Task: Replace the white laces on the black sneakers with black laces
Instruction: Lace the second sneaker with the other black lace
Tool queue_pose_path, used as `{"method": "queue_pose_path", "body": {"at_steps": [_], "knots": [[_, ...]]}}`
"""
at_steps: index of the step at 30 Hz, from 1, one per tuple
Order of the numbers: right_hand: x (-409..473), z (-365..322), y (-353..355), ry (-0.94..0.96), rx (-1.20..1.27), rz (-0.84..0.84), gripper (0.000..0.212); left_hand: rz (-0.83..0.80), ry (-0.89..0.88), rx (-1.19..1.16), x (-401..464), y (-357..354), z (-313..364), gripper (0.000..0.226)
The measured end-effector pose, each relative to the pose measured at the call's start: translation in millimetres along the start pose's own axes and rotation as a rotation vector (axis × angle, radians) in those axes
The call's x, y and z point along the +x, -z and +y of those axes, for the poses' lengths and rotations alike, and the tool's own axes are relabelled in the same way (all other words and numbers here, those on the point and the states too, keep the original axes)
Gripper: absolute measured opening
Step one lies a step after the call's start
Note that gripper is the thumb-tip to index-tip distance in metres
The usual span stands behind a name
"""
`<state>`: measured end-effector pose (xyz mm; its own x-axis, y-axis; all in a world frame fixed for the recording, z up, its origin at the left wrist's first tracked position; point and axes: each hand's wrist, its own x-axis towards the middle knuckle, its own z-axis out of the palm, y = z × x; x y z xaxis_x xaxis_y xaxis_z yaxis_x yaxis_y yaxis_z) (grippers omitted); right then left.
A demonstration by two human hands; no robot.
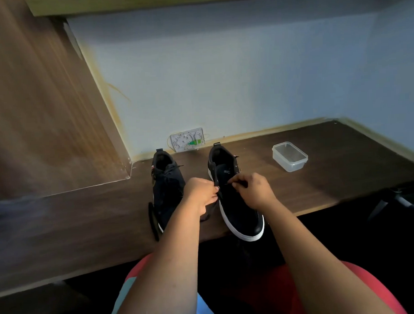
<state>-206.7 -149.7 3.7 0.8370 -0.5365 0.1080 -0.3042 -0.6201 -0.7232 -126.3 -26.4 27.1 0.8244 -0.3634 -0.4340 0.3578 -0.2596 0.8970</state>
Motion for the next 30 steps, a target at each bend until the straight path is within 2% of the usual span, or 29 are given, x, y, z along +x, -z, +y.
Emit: {"method": "queue_pose_path", "body": {"at_steps": [3, 6, 10, 12, 15, 17, 19, 21, 24, 26, 30], "knots": [[-2.4, -1.4, -3.3, 0.041, -0.023, 0.044, 0.016, -0.006, 0.006, -0.039, -3.7, 2.2, -3.3, 0.029], [-3.6, -1.4, -6.7, 0.099, -0.061, 0.089, 0.013, -0.008, 0.002, -0.007, -2.4, 3.9, -3.4, 0.029], [1.4, 0.2, -3.2, 0.026, 0.036, 0.065, 0.009, -0.063, -0.029, 0.075, 0.2, 2.9, -2.8, 0.021], [1.7, -1.2, -3.8, -0.017, 0.153, 0.042, 0.003, -0.035, -0.109, 0.117, 1.8, -0.6, -2.9, 0.007], [-2.4, -10.3, -12.4, -0.149, 0.523, 0.027, 0.005, 0.074, -0.259, 0.119, 7.2, -5.4, -3.5, 0.017], [-5.1, -14.9, -19.3, -0.206, 0.661, 0.085, 0.006, 0.01, -0.226, -0.013, 5.1, -8.5, -3.5, 0.007], [-5.6, -14.9, -22.2, -0.199, 0.637, 0.1, 0.005, -0.035, -0.158, -0.179, 2.5, -9.6, -3.2, 0.011], [-4.2, -13.6, -19.6, -0.142, 0.624, 0.04, 0.007, -0.005, -0.131, -0.307, 1.8, -9.5, -1.8, 0.016], [2.8, -6.8, -10.6, -0.103, 0.341, 0.04, 0.013, 0.061, -0.133, -0.381, 2.4, -8.4, 3.3, 0.01], [5.0, -3.5, -7.6, -0.085, 0.138, 0.053, 0.017, 0.102, -0.164, -0.249, 4.2, -5.8, 3.8, 0.014], [2.6, -4.6, -12.0, -0.083, 0.057, 0.021, 0.023, 0.088, -0.306, 0.322, 11.9, -3.9, -11.8, 0.03]]}}
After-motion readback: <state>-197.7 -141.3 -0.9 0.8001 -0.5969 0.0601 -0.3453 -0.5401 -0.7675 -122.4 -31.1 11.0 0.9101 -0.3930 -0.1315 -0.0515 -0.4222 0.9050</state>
